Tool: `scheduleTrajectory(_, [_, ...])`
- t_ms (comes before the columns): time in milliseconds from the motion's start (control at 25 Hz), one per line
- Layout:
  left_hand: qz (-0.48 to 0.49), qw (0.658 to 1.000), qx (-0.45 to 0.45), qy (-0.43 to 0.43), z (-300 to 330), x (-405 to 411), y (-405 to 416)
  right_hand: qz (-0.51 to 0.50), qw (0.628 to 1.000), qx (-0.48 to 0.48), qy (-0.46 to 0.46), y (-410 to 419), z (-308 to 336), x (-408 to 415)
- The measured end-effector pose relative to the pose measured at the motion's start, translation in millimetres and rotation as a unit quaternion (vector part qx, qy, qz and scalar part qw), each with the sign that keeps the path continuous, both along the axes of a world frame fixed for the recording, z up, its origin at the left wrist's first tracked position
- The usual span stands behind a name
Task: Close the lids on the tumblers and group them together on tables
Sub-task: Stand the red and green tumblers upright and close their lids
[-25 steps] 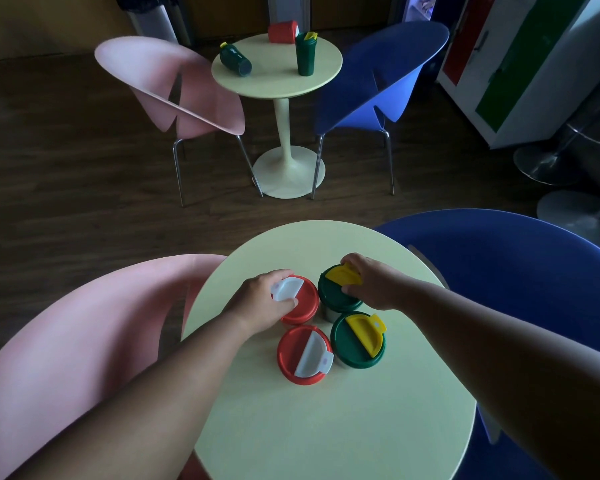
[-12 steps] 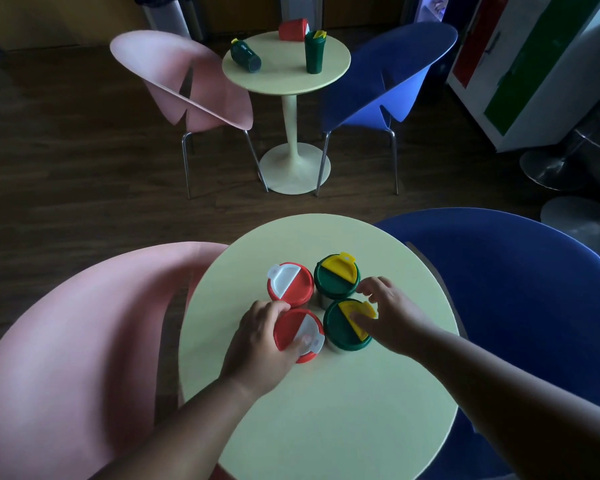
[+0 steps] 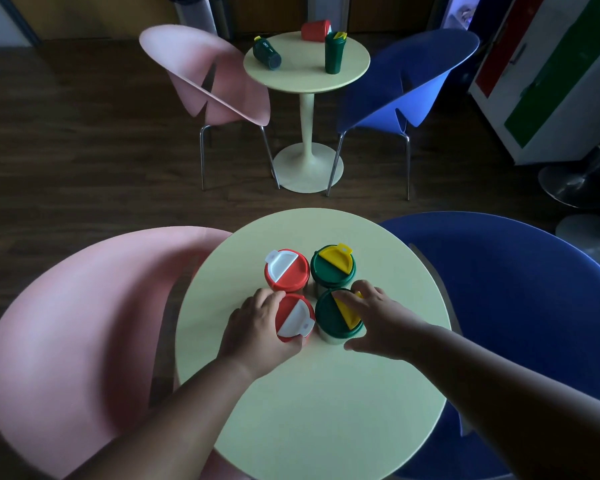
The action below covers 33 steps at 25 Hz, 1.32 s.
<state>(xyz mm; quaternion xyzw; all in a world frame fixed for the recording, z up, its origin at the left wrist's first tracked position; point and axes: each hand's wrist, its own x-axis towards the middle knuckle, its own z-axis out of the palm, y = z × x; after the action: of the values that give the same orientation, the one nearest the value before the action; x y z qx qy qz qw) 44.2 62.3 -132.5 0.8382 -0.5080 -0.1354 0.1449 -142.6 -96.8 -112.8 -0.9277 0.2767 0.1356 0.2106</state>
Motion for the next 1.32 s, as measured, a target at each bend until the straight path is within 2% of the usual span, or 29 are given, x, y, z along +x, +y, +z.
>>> scheduleTrajectory(160, [-0.09,0.996,0.028,-0.003,7.3,12.6,-8.6,-0.021,1.0,0.002,-0.003,-0.7,-0.8,-3.1])
scheduleTrajectory(280, [-0.208,0.975,0.073,-0.039,17.0,26.8,-18.2,-0.043,0.999,0.001,-0.006,-0.3,-0.8,-4.5])
scheduleTrajectory(400, [-0.27,0.955,0.109,-0.061,22.1,33.3,-25.7,-0.058,0.998,-0.01,-0.014,3.3,-1.4,-3.5])
scheduleTrajectory(800, [-0.363,0.922,0.113,-0.068,31.0,42.5,-41.9,-0.107,0.993,0.002,-0.051,14.5,-8.3,1.2])
scheduleTrajectory(1320, [-0.377,0.915,0.097,-0.103,29.0,46.7,-47.6,-0.107,0.993,0.001,-0.044,14.8,-9.4,-1.2])
